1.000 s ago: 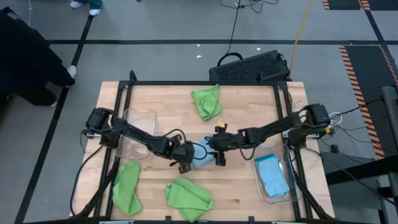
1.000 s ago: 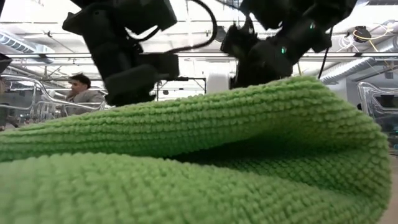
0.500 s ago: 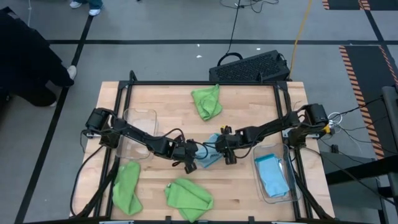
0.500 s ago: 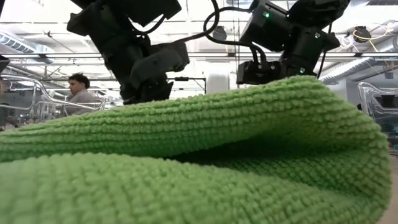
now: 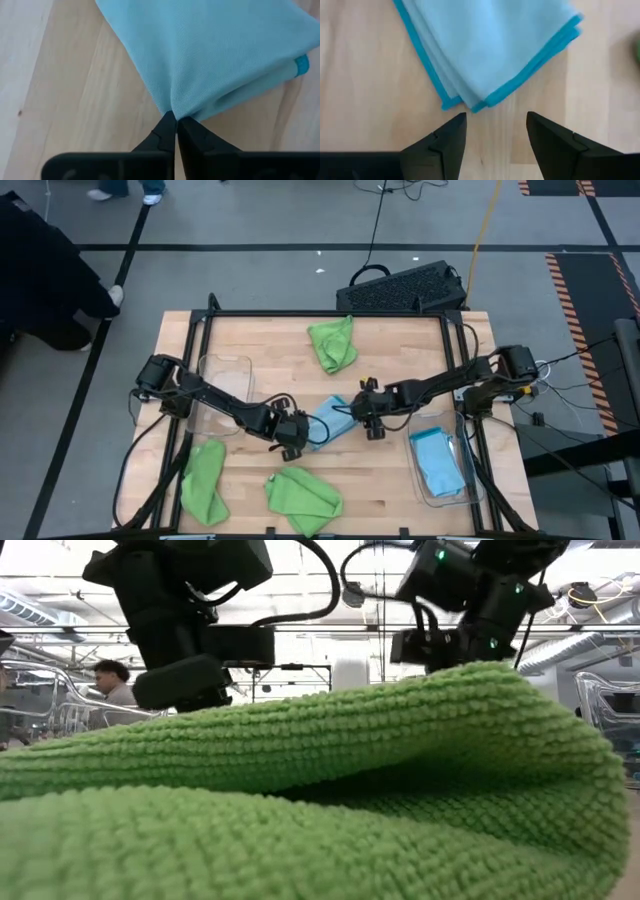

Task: Sort microfiber towel by color & place in baskets
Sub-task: Fold the blue microfiber towel

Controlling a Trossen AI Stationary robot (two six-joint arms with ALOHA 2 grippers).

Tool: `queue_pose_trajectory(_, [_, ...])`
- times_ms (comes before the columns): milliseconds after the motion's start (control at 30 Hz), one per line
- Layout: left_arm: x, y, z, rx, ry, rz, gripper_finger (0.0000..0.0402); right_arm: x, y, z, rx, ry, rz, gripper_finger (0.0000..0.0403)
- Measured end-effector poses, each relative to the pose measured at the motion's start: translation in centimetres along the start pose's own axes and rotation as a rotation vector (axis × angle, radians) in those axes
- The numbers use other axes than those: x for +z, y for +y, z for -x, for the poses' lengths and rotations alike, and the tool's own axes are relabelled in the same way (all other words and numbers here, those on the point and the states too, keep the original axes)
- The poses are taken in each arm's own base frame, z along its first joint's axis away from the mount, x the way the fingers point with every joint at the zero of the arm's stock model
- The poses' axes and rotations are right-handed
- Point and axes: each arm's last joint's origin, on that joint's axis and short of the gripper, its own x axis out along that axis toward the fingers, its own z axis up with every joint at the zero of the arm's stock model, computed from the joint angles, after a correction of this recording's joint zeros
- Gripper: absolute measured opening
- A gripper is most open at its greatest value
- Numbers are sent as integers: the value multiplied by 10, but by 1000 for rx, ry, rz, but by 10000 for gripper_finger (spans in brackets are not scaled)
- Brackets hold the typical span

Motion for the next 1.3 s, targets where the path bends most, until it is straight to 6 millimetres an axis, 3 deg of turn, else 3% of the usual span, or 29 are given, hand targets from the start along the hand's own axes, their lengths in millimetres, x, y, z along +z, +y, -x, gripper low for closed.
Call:
queue_pose_trajectory(200, [0, 0, 0, -4, 1, -53, 5, 15, -3, 14, 24, -160, -129, 201])
queue_pose_trajectory(400, [2, -4, -12, -37, -4, -84, 12, 23, 0, -20, 33, -273, -254, 201])
queue_pose_trajectory(533, [1, -8, -17, -48, -14, -79, 5, 14, 10, -37, 43, -192, -242, 201])
queue_pose_trajectory(633, [0, -10, -17, -47, -9, -70, 11, 7, 14, -40, 36, -102, -160, 201])
queue_pose_trajectory(767, [2, -11, -17, -62, -26, -51, 14, -10, 7, -41, -4, 70, -44, 201])
queue_pose_trajectory(933, [12, -20, -17, -139, -150, 16, 6, -18, -18, -37, -91, 140, -50, 201])
queue_pose_trajectory(1067, [21, -26, -14, -209, -246, 51, 14, -12, -27, -23, -109, 79, -113, 201])
queue_pose_trajectory(1300, [22, -27, -13, -218, -253, 85, 10, 7, -7, 12, 113, -130, -88, 201])
